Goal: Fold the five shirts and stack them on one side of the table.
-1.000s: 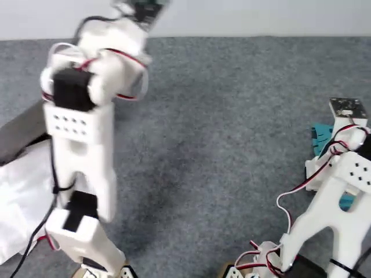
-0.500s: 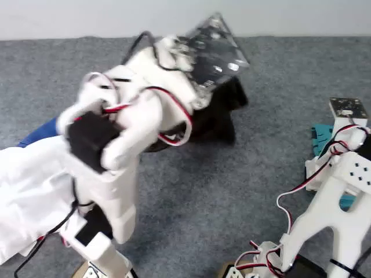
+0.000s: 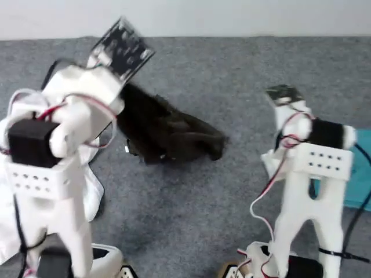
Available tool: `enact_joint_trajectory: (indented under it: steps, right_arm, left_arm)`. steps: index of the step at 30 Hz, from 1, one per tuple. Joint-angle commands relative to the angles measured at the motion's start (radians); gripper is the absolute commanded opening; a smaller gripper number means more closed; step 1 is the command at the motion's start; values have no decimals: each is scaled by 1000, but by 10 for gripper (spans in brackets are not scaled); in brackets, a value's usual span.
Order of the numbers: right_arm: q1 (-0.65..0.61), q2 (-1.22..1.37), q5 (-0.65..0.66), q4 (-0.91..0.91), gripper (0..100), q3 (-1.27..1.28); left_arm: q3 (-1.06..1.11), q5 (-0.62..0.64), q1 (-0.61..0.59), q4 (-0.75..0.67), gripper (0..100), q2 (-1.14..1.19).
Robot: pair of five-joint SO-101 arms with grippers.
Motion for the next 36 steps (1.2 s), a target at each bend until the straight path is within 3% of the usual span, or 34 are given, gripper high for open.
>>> enact_joint_trajectory:
  steps: [1,6,10,14,19,36]
  right_arm:
    - [-116,2,5,-18,9,-8]
    - [-243,142,3,-31,9,-15]
    - [-312,248,9,-53,9,-52]
    - [-343,361,6,-96,39,-160]
    - [-383,522,5,-90,207,-295]
    - [-498,940,11,-94,219,-631]
  left_arm:
    - [223,-35,-146,-32,14,-138]
    - [469,-91,-368,-181,14,-242]
    - [604,-118,-460,-262,14,-292]
    - [727,-118,-477,-298,14,-310]
    - [786,-114,-477,-304,14,-310]
    - [863,-114,-479,-373,14,-304]
